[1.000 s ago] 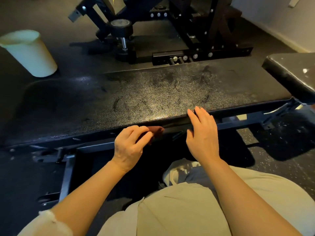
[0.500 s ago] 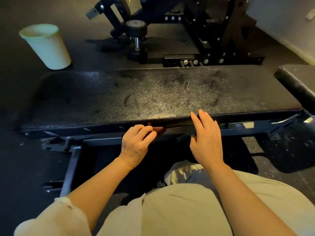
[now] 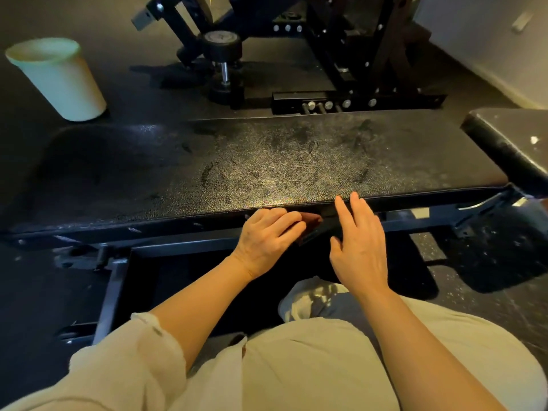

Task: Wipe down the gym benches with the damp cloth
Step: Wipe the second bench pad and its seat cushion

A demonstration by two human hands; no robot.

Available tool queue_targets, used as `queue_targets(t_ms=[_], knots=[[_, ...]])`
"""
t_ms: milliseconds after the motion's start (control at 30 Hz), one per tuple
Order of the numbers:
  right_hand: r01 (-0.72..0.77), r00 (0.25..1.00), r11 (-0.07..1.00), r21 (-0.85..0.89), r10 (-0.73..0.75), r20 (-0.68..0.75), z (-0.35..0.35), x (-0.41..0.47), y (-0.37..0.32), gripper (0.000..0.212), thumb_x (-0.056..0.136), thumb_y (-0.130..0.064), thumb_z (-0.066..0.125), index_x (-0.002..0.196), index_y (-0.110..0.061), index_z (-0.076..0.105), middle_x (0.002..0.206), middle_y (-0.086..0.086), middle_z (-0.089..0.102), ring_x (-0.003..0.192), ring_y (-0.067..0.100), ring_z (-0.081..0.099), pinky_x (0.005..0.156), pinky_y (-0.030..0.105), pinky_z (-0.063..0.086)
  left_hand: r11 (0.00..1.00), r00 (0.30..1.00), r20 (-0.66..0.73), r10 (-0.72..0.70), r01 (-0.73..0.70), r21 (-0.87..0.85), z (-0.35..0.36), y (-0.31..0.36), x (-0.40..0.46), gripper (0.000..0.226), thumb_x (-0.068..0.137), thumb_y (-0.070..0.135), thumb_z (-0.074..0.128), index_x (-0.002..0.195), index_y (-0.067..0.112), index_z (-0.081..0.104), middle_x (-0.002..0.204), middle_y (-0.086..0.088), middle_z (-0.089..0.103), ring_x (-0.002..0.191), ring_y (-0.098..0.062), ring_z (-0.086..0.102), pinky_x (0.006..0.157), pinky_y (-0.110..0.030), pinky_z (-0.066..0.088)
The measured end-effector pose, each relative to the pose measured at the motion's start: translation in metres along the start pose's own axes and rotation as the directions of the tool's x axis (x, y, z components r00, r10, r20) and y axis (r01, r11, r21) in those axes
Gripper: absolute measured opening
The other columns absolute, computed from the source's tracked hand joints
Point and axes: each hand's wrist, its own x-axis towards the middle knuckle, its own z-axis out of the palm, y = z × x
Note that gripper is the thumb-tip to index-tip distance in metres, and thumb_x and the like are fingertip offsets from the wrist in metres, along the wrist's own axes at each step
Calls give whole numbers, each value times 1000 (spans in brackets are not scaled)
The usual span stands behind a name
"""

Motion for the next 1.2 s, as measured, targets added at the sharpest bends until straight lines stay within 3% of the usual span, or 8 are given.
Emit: queue_targets(t_ms=[200,367,500,600,767,1067,1200], knots=[[180,984,984,-15,-180,3,1,1,-17,76,75,0,67,145,-11,40,154,14,32,145,29,24,117,49,20,989,990,-31,-137,138,55,-34,-26,-52,16,95,1,53,102,13,61,110,-3,56,85,-23,55,63,-37,49],[326,945,945,-7,-325,41,10,13,-42,81,70,0,64,146,-11,39,153,13,34,143,29,27,115,52,24,995,999,-27,21,-24,-100,-28,-11,-16,17,87,-1,65,101,8,62,111,-8,60,82,-25,58,68,-37,53],[279,960,959,-56,-277,47,10,14,-31,79,71,0,66,145,-12,40,152,13,36,142,28,29,115,50,22,997,1000,-9,-18,17,-77,-30,-18,-9,9,91,1,61,91,5,69,105,-7,59,77,-24,57,65,-35,50],[242,970,968,-66,-239,52,9,13,-23,82,73,0,67,147,-16,37,153,11,34,144,27,25,117,50,21,995,995,-22,-96,96,21,-50,-26,-24,23,95,2,55,81,5,73,98,-6,59,74,-23,55,63,-34,49],[243,968,968,-63,-237,79,9,7,-21,82,76,-2,68,149,-15,34,155,11,30,146,26,21,118,47,17,960,967,-68,-244,251,124,-62,-38,-63,16,93,-2,55,97,8,66,98,-8,62,82,-26,53,69,-33,52],[231,969,972,-47,-226,98,7,7,-22,81,76,-8,71,148,-13,35,155,14,30,145,30,22,117,49,23,992,990,-80,-117,120,28,-33,-21,-26,10,94,4,55,94,13,60,97,-4,59,76,-23,53,69,-28,49],[238,968,970,-54,-232,96,8,7,-20,81,77,-9,71,149,-14,33,155,13,30,146,29,21,117,47,22,973,977,-74,-200,206,103,-47,-30,-47,22,96,2,47,91,8,68,96,-8,59,80,-24,51,65,-31,49]])
